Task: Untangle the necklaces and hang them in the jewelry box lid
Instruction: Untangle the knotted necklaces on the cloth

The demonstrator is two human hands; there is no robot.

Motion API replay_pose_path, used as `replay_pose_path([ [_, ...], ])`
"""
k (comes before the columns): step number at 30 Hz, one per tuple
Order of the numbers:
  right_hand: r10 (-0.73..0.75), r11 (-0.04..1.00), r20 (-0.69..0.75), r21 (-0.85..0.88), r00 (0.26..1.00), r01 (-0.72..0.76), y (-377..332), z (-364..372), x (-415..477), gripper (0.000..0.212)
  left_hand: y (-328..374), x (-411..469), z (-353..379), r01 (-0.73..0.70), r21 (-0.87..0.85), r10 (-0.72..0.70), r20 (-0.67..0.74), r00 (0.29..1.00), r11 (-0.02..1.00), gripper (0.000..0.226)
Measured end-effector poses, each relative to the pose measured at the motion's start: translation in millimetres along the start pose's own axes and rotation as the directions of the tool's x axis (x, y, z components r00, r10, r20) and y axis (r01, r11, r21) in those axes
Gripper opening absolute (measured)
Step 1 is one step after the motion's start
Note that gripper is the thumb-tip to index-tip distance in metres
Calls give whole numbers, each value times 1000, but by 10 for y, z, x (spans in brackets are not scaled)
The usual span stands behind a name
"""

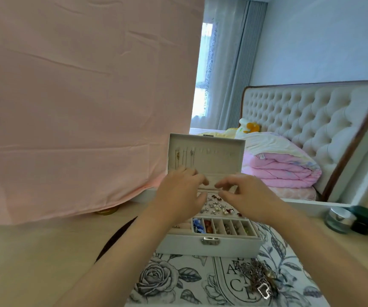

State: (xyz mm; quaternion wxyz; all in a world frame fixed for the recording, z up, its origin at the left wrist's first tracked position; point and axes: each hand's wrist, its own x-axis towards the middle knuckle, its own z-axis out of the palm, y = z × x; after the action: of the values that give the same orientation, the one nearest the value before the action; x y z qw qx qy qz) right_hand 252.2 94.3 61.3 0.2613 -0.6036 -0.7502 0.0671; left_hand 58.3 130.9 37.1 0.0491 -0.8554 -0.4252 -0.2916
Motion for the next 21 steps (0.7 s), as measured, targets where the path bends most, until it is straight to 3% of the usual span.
replay_pose_path([
  [5,111,994,115,6,987,-112,131,-190,-684,9,518,-383,-7,-13,-234,39,103,994,972,16],
  [9,193,980,217,-98,957,-175,284,-159,-1110,10,809,-633,211,-48,-222,94,203,975,974,14],
  [12,265,963,335,-142,904,-230,375,-50,-1317,33,927,-741,396,-31,-179,80,271,959,983,19],
  [15,265,960,358,-181,895,-213,399,59,-1430,54,996,-825,520,-65,-171,118,325,938,983,34],
  [17,236,971,340,-126,910,-205,381,108,-1454,47,1010,-868,566,-97,-177,155,353,923,979,40],
  [21,187,982,329,-92,926,-166,296,229,-1395,11,930,-945,557,-79,-171,135,344,929,982,39],
])
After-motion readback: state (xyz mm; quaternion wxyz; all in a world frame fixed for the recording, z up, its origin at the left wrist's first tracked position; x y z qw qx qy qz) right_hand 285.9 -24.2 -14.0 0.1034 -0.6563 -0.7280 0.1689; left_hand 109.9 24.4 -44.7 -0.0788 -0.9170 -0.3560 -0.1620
